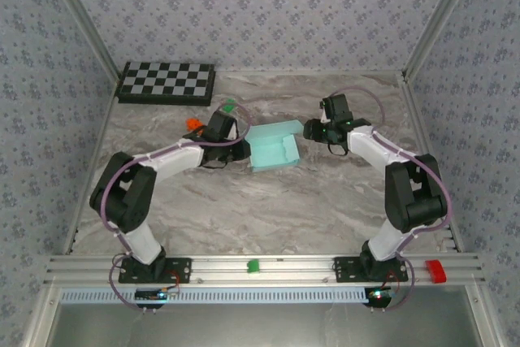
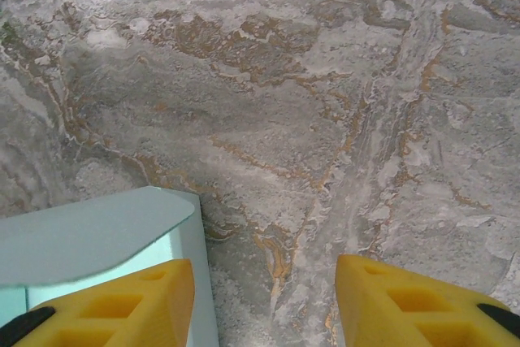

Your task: Fold the paper box

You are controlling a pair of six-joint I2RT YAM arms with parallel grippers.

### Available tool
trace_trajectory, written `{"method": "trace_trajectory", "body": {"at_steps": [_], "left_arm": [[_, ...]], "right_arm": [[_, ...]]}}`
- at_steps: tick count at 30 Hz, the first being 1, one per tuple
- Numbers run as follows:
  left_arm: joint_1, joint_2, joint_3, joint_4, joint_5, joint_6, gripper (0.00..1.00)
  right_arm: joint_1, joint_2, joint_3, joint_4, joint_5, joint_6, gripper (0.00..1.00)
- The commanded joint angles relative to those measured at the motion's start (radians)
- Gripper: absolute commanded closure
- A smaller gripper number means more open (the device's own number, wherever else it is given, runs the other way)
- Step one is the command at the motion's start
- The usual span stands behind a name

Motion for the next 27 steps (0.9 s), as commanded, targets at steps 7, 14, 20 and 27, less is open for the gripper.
{"method": "trace_trajectory", "body": {"at_steps": [7, 14, 20, 27], "left_arm": [[0.02, -0.12, -0.045, -0.065, -0.113, 0.086, 0.72], [0.062, -0.217, -0.124, -0.015, -0.116, 0.188, 0.51], [0.152, -0.207, -0.17, 0.142, 0.087, 0.425, 0.48], [0.194, -0.163, -0.247, 0.424, 0.311, 0.74, 0.43]], "right_arm": [[-0.03, -0.119, -0.063, -0.046, -0.063, -0.044, 0.49], [-0.06, -0.207, -0.15, -0.033, -0.081, -0.08, 0.48], [-0.073, -0.274, -0.232, 0.025, -0.123, -0.172, 0.48], [-0.075, -0.33, -0.319, 0.122, -0.196, -0.219, 0.46]]}}
